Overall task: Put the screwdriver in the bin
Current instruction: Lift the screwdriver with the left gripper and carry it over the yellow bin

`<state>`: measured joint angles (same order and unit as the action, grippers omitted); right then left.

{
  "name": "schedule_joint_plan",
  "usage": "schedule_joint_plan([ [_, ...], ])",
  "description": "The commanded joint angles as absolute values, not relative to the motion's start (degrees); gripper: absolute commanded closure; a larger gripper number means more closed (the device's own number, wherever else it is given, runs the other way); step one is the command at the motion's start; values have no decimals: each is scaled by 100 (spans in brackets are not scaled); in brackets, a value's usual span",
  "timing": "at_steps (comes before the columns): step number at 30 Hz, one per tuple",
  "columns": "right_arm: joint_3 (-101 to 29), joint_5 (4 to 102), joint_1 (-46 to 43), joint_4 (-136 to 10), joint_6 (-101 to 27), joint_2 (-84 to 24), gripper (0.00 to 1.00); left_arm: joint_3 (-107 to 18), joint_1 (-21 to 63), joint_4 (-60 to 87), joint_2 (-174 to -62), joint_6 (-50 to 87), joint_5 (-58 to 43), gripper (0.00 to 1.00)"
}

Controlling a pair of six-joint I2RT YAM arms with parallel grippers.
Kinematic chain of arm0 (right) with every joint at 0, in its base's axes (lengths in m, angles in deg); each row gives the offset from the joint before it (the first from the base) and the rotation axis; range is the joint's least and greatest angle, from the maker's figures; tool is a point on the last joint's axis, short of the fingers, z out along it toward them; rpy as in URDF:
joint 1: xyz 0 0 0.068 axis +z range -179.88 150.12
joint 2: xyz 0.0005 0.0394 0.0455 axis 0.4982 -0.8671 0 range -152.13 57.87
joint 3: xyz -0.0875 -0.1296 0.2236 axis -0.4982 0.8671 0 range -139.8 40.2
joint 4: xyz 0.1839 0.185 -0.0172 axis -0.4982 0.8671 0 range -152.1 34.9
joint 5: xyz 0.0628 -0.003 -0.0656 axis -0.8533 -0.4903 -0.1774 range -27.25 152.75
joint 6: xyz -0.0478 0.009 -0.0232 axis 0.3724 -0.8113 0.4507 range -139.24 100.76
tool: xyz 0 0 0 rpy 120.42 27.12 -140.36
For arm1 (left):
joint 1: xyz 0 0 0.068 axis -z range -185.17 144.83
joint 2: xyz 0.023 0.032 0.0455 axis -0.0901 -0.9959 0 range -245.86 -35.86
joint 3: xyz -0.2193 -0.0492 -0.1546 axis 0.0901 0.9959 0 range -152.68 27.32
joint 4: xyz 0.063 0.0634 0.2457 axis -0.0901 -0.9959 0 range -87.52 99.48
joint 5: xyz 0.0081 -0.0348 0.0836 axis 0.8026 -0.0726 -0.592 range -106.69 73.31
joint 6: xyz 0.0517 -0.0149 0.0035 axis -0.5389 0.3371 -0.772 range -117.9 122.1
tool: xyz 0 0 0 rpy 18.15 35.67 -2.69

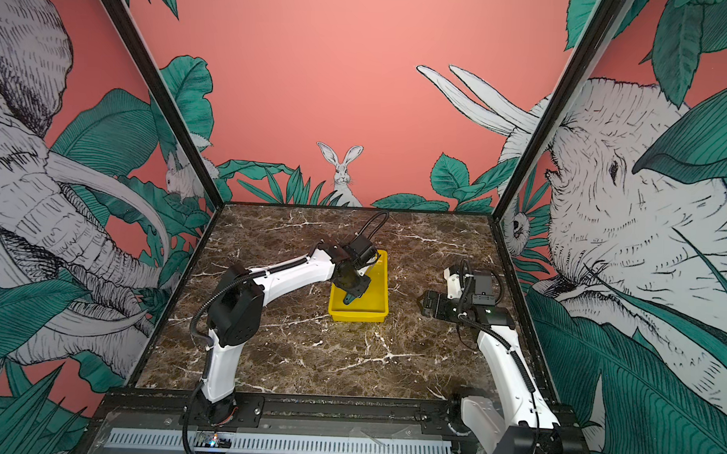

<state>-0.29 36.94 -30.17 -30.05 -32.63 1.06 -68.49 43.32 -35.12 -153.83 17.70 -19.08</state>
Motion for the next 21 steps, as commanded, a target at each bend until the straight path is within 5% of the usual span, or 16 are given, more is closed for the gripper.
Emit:
schedule_joint_plan([
  [1,21,3619,-3032,-3029,-3199,131,1,-6710,4327,-3509,-15397,1817,-1902,100],
  [10,37,3631,-3041,-3029,-3185,130,1,-6652,4326,-3508,-15613,1913,-1950,97],
  [21,32,3624,-3046,-3029,-3172,107,1,-6690,4333,-3480,-15758,1959,-1985,81],
])
